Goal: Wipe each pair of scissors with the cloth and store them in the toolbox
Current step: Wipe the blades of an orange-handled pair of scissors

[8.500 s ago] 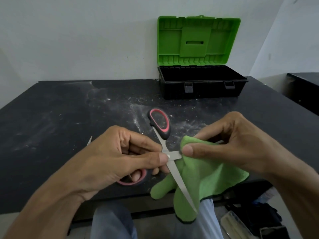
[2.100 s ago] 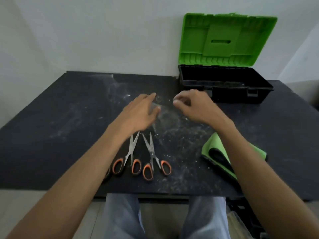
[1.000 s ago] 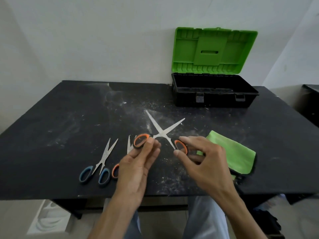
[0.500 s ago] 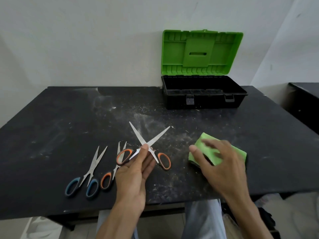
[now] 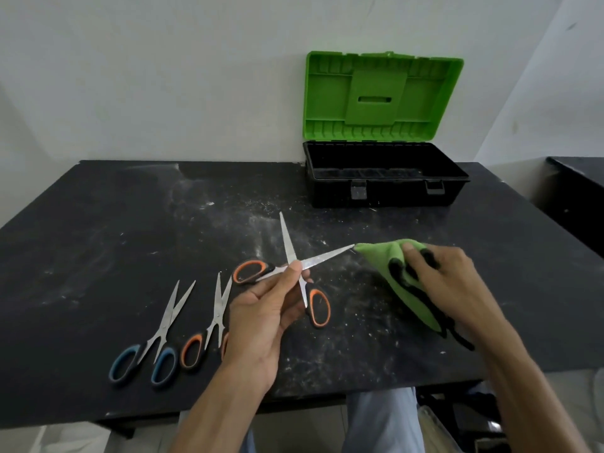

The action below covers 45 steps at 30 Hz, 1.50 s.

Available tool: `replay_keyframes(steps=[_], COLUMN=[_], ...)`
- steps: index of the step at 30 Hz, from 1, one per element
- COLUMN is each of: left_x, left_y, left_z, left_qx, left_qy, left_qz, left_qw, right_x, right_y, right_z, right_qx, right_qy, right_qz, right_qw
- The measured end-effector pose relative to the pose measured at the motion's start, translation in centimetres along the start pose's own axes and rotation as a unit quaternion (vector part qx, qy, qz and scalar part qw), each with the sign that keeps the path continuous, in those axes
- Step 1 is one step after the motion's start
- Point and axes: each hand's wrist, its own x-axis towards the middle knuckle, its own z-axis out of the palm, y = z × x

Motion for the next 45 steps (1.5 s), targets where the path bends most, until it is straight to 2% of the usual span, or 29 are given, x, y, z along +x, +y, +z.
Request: replay_keyframes(steps=[2,7,13,16,19,23,25,27,31,34,37,39,42,45], left_x=[0.2,0.6,0.6,0.4,0.2,-0.6,-1.2,-1.9,-3.3,-4.3,-5.2,-5.4,-5.7,-5.8], left_y=[0.6,1.6,1.9,1.9,2.0,3.1,4.0,4.8,6.1,6.8,7.2,7.2,6.9,6.7], left_z=[0.5,1.3,1.7,2.0,2.4,2.4,2.3,2.2,2.3,2.3,2.0,1.6,1.4,1.6], left_qx=[0.019,0.062,0.131,0.148,0.154,0.127,0.111,0.102,0.128,0.162,0.184,0.190,0.198,0.189], left_qy=[-0.007,-0.006,-0.023,-0.036,-0.040,-0.047,-0.049,-0.059,-0.083,-0.102,-0.109,-0.106,-0.102,-0.108], left_qz=[0.023,0.068,0.067,0.072,0.086,0.128,0.149,0.165,0.171,0.183,0.188,0.181,0.163,0.146], left_qw=[1.000,0.996,0.989,0.986,0.984,0.983,0.981,0.979,0.973,0.964,0.959,0.959,0.961,0.965], right_x=[0.8,2.7,3.2,2.2,-0.5,-5.1,-6.4,-6.5,-5.5,-5.3,-5.1,-5.2,-5.1,-4.9], right_y=[-0.8,-1.4,-3.2,-5.8,-8.7,-10.0,-9.7,-9.3,-9.1,-9.1,-9.0,-8.9,-8.9,-8.8], right_z=[-0.6,-1.3,-2.4,-3.8,-5.0,-6.3,-7.0,-7.3,-5.1,-2.5,-2.1,-2.9,-3.9,-4.0], right_qx=[-0.017,0.031,0.054,0.037,0.026,-0.007,-0.053,-0.021,0.029,0.074,0.177,0.202,0.199,0.194], right_qy=[-0.029,-0.017,-0.011,0.001,-0.004,-0.128,-0.160,-0.158,-0.042,-0.095,-0.173,-0.200,-0.214,-0.179], right_qz=[-0.002,-0.019,-0.050,-0.103,-0.197,-0.314,-0.349,-0.349,-0.288,-0.227,-0.182,-0.174,-0.170,-0.167], right_qw=[0.999,0.999,0.997,0.994,0.980,0.941,0.922,0.924,0.956,0.966,0.952,0.943,0.941,0.950])
